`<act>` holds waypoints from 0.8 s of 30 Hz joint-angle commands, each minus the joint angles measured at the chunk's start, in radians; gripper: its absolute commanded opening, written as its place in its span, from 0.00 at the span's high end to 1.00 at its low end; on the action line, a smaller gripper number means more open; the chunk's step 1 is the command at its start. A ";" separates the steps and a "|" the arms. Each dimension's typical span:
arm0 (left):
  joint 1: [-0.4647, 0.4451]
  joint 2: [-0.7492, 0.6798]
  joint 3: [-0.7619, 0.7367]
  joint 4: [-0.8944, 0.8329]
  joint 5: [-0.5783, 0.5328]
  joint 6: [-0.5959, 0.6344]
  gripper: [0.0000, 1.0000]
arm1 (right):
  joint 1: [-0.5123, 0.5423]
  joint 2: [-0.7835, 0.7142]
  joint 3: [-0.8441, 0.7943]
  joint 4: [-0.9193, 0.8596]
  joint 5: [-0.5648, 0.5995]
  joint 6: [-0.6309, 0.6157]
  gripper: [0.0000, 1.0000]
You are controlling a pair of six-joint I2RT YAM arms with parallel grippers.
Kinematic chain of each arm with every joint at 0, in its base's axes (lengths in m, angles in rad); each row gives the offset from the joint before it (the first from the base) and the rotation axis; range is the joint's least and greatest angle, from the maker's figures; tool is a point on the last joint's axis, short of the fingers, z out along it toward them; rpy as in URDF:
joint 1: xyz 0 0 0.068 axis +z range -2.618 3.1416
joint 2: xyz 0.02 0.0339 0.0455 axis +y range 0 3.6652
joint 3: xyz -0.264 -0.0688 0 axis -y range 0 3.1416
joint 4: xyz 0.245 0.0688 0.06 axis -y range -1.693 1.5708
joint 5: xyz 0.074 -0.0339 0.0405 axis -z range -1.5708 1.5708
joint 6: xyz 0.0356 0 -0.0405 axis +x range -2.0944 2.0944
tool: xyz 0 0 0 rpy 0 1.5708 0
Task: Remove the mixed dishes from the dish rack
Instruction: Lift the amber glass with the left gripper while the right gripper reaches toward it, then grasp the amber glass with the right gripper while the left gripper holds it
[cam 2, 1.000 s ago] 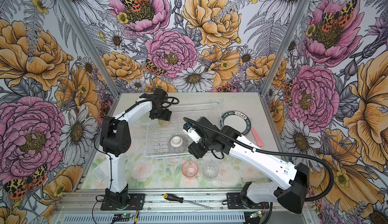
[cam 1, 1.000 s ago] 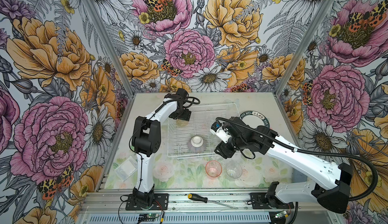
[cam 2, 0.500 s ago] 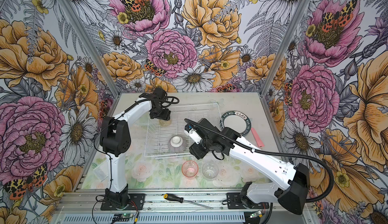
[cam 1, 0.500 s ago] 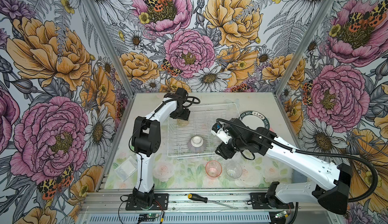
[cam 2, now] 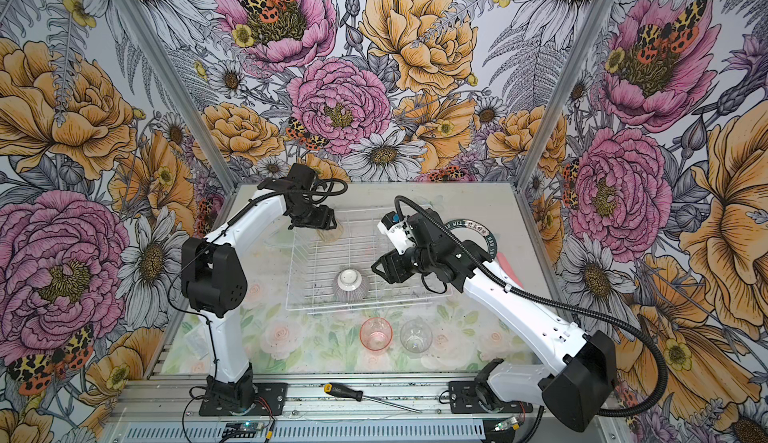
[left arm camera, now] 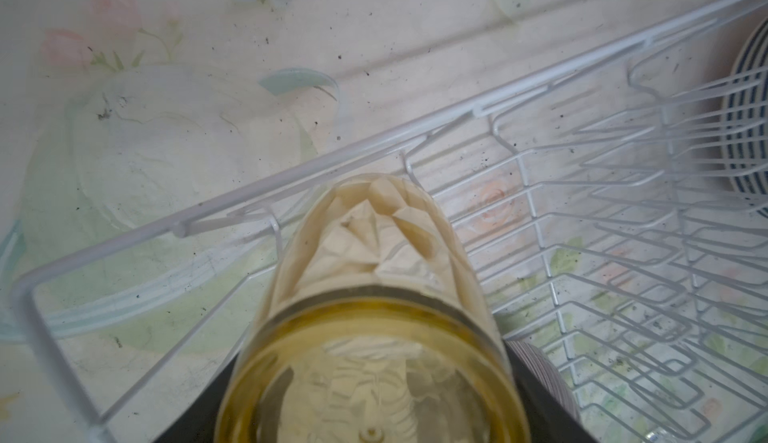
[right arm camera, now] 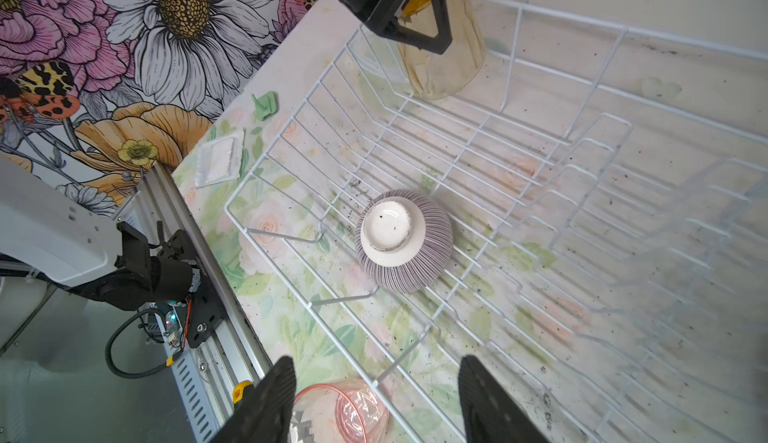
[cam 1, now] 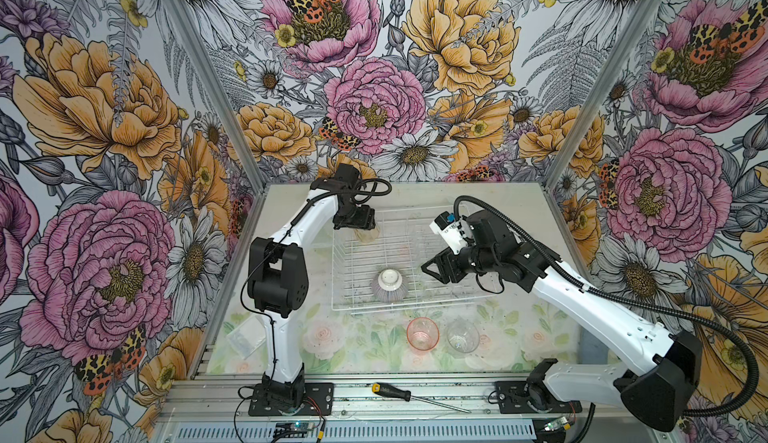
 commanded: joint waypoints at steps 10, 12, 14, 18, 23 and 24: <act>0.018 -0.151 -0.039 0.077 0.329 -0.021 0.53 | -0.127 0.025 -0.112 0.428 -0.338 0.220 0.37; 0.018 -0.185 -0.040 0.086 0.386 -0.032 0.53 | -0.151 0.027 -0.144 0.517 -0.372 0.273 0.37; 0.018 -0.220 -0.049 0.102 0.463 -0.045 0.53 | -0.171 0.032 -0.174 0.608 -0.405 0.326 0.38; 0.016 -0.288 -0.102 0.169 0.601 -0.092 0.53 | -0.204 0.051 -0.246 0.832 -0.453 0.461 0.40; 0.007 -0.365 -0.193 0.268 0.722 -0.160 0.53 | -0.213 0.082 -0.264 0.986 -0.471 0.538 0.41; 0.001 -0.379 -0.213 0.288 0.737 -0.169 0.53 | -0.213 0.089 -0.266 1.027 -0.476 0.558 0.41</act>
